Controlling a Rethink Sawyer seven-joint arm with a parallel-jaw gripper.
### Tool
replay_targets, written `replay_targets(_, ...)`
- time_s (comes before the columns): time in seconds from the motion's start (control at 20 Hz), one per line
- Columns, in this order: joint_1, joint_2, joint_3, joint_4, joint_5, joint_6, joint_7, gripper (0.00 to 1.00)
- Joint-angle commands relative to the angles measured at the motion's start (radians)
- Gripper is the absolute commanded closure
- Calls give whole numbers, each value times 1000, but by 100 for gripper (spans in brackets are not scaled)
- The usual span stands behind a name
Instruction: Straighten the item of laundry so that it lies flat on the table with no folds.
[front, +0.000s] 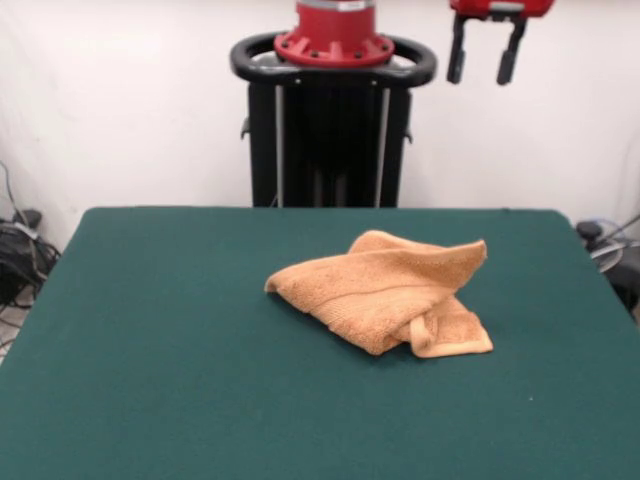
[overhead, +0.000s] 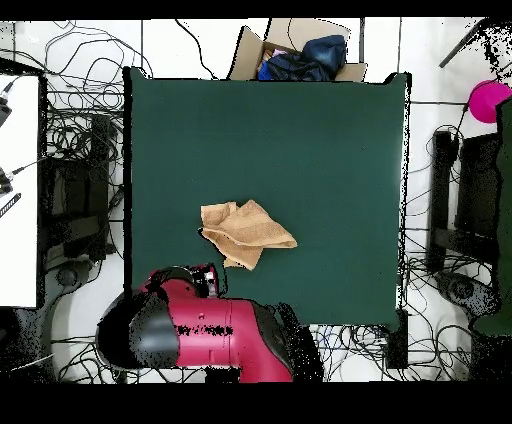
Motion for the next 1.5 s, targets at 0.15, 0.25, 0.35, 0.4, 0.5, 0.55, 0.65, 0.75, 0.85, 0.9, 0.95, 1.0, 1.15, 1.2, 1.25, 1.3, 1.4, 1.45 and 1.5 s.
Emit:
replay_targets(0.15, 21, 78, -89, -23, 1, -59, 322, 0)
replay_targets(0.25, 17, 81, -79, -23, -12, -59, 285, 0)
replay_targets(0.35, 5, 75, -48, -10, -22, -84, 219, 0)
replay_targets(0.4, -4, 75, -24, 26, 8, -104, 209, 0)
replay_targets(0.5, 0, 70, -20, 57, 32, -111, 222, 0)
replay_targets(0.55, 5, 66, -21, 69, 39, -111, 228, 0)
replay_targets(0.65, 12, 55, -22, 70, 25, -118, 215, 0)
replay_targets(0.75, 22, 46, -25, 103, 38, -142, 235, 0)
replay_targets(0.85, 43, 42, -36, 143, 50, -177, 274, 0)
replay_targets(0.9, 55, 40, -39, 154, 48, -189, 281, 0)
replay_targets(0.95, 56, 36, -40, 161, 50, -195, 280, 0)
replay_targets(1.0, 63, 31, -43, 167, 55, -197, 285, 0)
replay_targets(1.15, 62, 36, -53, 170, 46, -212, 277, 0)
replay_targets(1.2, 49, 44, -45, 183, 56, -228, 271, 0)
replay_targets(1.25, 39, 48, -35, 192, 64, -240, 266, 0)
replay_targets(1.3, 27, 52, -20, 198, 74, -249, 256, 0)
replay_targets(1.4, 40, 47, -32, 183, 65, -230, 249, 0)
replay_targets(1.45, 47, 41, -37, 180, 66, -220, 252, 0)
replay_targets(1.5, 54, 38, -42, 178, 69, -210, 258, 0)
